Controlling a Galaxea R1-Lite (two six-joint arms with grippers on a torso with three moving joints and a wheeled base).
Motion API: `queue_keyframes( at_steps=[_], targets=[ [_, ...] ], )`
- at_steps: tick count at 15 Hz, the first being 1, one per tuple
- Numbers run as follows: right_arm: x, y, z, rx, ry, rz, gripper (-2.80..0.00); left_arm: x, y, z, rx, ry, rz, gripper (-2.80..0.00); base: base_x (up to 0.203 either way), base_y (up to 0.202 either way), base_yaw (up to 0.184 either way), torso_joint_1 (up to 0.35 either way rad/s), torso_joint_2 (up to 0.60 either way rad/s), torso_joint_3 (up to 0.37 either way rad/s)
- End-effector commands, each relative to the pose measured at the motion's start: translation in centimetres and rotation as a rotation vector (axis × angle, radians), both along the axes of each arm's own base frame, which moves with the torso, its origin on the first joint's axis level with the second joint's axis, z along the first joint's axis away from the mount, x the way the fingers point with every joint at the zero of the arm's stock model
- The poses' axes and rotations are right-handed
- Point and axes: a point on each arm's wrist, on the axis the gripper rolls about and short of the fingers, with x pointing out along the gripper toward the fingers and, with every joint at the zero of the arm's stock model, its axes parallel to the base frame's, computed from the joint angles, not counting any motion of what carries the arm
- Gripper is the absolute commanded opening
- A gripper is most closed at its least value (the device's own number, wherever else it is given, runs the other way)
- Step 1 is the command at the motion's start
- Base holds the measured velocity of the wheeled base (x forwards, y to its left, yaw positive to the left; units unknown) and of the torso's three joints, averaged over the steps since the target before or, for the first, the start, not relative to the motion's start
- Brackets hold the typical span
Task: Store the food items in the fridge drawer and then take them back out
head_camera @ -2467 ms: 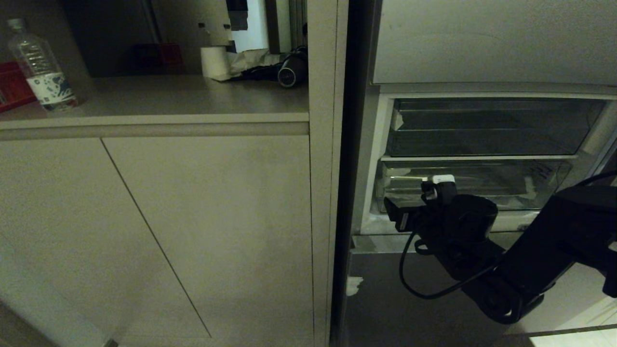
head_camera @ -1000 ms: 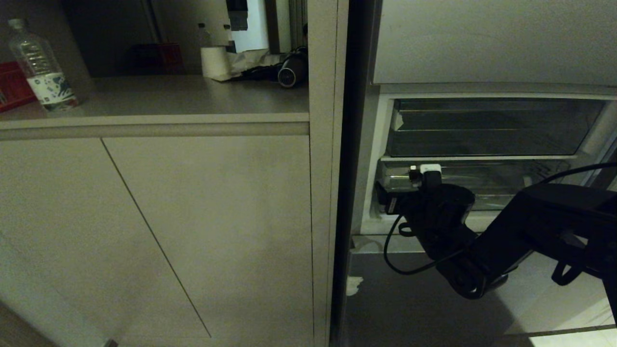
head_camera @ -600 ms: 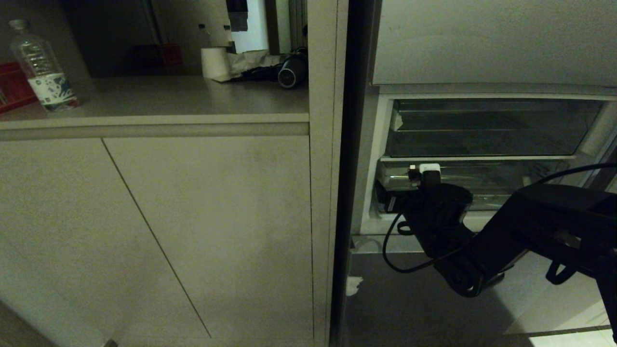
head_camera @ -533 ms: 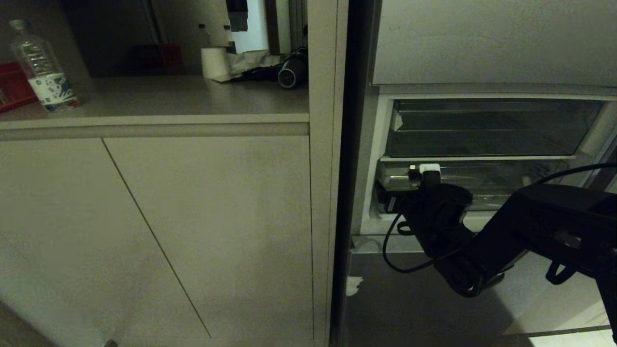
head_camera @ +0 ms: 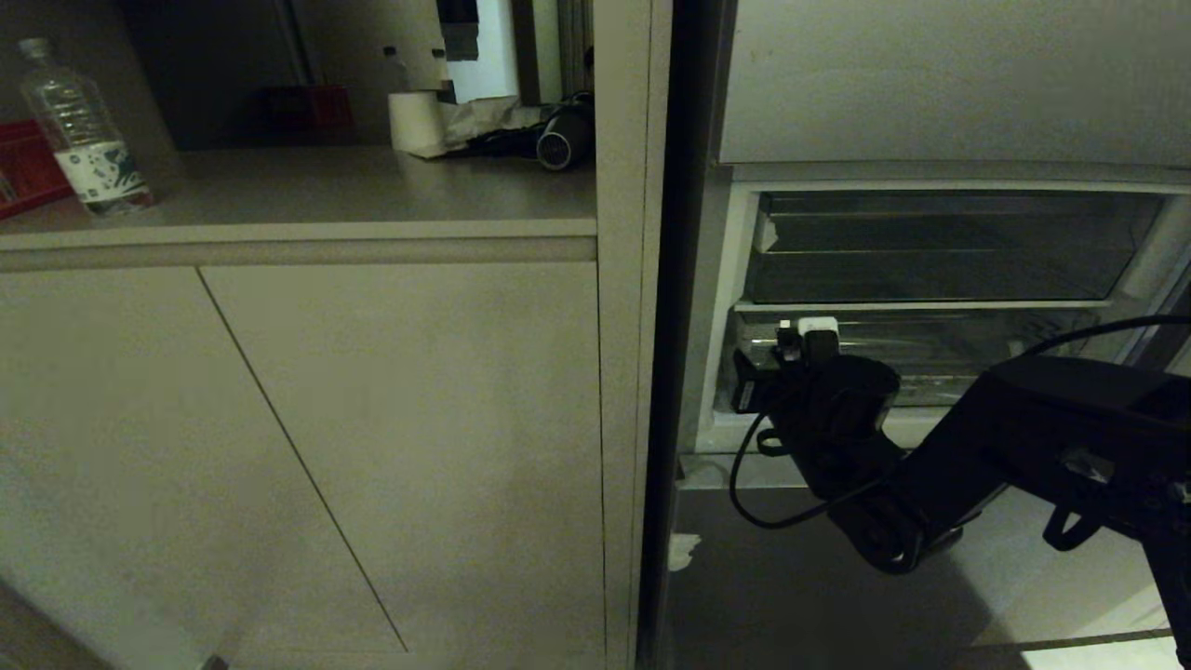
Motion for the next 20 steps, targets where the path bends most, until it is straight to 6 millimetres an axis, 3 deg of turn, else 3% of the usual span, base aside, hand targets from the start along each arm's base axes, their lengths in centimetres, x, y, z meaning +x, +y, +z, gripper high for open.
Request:
queue_keyframes(
  at_steps=[1,8,15,20],
  targets=[
    [-0.2,0.7,0.3,0.005,-0.020,0.014,-2.80,0.0,0.0,0.0,0.000,0.001,0.000,-2.80,0.000,0.000,0.000,0.000,0.00,0.000],
    [-1.0,1.0,0.4,-0.003,-0.008,0.004,-2.80,0.0,0.0,0.0,0.000,0.000,0.000,-2.80,0.000,0.000,0.000,0.000,0.00,0.000],
    [-5.6,-0.3,1.5,-0.016,0.026,0.025,-2.80,0.0,0.0,0.0,0.000,0.000,0.000,-2.80,0.000,0.000,0.000,0.000,0.00,0.000],
    [-9.2,-1.4,-0.7,-0.074,0.151,0.041,-2.80,0.0,0.0,0.0,0.000,0.000,0.000,-2.80,0.000,0.000,0.000,0.000,0.00,0.000]
  ],
)
